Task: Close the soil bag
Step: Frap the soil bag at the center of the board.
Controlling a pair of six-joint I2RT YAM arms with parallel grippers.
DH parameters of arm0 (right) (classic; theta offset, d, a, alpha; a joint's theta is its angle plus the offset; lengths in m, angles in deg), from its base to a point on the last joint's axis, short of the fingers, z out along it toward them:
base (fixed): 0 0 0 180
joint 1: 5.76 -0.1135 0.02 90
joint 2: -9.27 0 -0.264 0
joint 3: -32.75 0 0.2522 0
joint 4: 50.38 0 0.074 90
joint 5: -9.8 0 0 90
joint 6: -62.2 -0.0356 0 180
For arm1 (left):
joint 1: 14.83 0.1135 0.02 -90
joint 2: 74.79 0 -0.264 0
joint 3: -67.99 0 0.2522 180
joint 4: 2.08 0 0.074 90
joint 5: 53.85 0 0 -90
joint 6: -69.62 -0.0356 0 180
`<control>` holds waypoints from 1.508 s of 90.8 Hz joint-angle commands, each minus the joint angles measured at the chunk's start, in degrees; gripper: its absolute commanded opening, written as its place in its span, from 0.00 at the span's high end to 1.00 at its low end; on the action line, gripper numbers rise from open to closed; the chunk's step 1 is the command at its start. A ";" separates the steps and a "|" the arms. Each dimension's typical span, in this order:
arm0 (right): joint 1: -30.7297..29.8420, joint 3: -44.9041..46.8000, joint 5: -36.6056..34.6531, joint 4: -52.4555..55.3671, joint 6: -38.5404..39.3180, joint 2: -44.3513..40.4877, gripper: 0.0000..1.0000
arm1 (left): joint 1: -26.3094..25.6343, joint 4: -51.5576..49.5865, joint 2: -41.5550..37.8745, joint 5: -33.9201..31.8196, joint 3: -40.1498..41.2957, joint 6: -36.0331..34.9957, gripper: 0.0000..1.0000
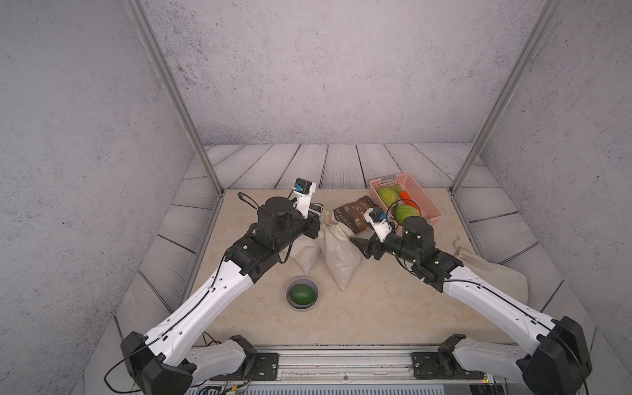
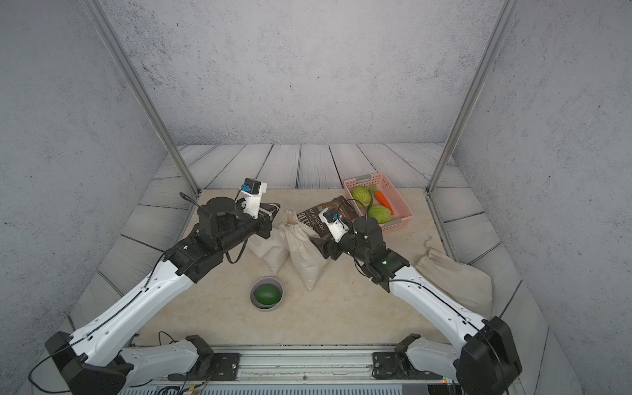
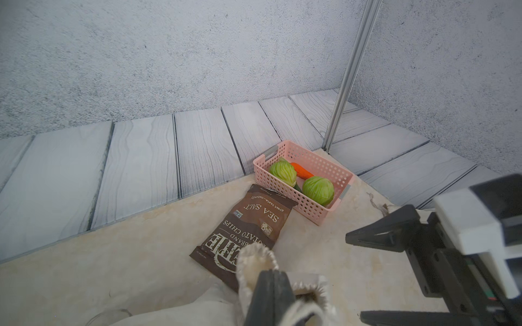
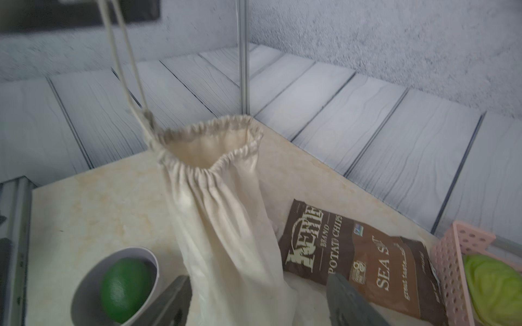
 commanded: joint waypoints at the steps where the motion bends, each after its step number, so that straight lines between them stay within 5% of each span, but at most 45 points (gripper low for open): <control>1: -2.57 -4.81 6.18 0.04 -1.37 1.26 0.18 | 0.41 -1.82 0.05 2.74 -1.48 -0.10 1.00; 21: -5.91 -14.26 7.10 2.59 -2.73 8.55 0.21 | 0.41 -3.69 -0.27 3.95 -3.31 1.58 1.00; 43: -8.06 -19.15 6.27 4.09 -3.21 14.11 0.41 | 0.35 -3.96 -0.44 6.35 -4.71 3.47 1.00; 51: -8.11 -19.71 6.31 3.92 -3.52 14.95 0.55 | 0.41 -3.99 -0.45 7.18 -5.18 3.83 1.00; 61: -7.99 -19.53 -1.68 7.01 -3.74 14.71 0.79 | 0.41 -4.31 -1.24 7.41 -5.48 4.44 1.00; 75: -4.52 -15.24 -15.16 13.35 -2.70 14.59 0.89 | 3.12 -3.42 -4.97 7.46 -6.21 9.53 1.00; 96: 5.98 0.26 -25.72 11.37 -9.20 14.12 0.86 | 10.35 -1.67 -9.11 10.66 -9.60 15.68 1.00; 116: 6.16 -0.74 -17.07 9.77 -5.05 10.72 0.74 | 8.90 -2.04 -6.04 15.22 -11.68 15.72 1.00; 137: 6.13 -12.62 -10.50 14.74 0.34 8.84 0.65 | 4.91 -1.19 -1.36 16.90 -15.07 15.96 1.00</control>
